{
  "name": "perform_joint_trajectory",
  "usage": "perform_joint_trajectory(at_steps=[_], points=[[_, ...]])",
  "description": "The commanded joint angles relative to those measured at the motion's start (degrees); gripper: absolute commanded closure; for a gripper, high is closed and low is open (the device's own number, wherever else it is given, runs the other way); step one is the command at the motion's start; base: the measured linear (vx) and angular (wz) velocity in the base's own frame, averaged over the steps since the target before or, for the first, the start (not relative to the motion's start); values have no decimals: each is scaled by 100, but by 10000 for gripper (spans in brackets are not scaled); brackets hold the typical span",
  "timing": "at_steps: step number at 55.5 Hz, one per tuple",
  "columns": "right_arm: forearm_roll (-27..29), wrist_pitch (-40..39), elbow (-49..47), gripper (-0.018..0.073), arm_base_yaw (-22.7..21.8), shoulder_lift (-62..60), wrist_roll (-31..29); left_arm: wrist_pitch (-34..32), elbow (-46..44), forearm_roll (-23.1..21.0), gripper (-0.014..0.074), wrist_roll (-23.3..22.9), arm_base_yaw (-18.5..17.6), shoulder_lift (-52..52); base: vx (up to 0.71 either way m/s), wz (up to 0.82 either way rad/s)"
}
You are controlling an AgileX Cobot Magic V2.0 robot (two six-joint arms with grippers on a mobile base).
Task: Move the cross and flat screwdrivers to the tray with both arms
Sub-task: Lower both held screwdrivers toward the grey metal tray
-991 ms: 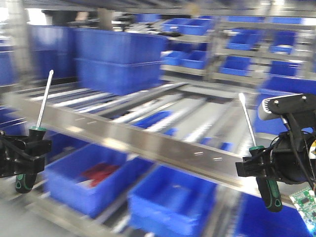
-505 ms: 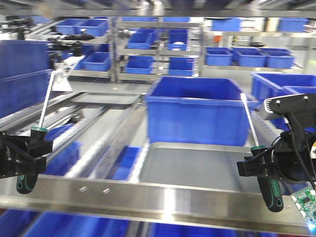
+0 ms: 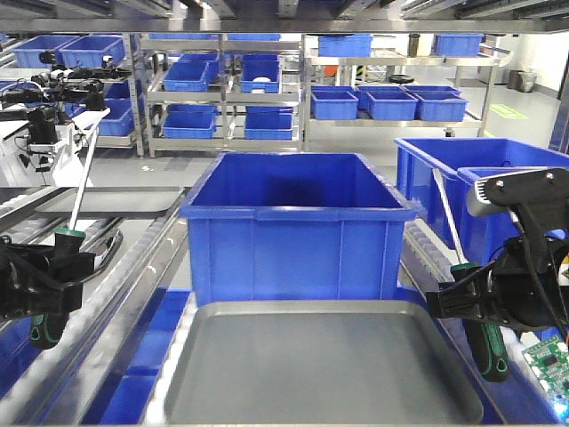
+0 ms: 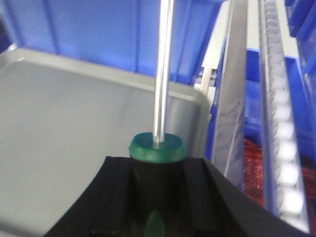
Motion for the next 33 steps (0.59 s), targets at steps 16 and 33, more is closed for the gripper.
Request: perform_joint_trajectory(at_steps=[16, 33], points=[[-55, -468, -212, 567, -22, -163, -9, -372, -197, -164, 596, 1, -20, -133, 18, -10], [-55, -468, -212, 567, -22, -163, -9, -372, -197, -164, 596, 1, -20, -133, 10, -4]])
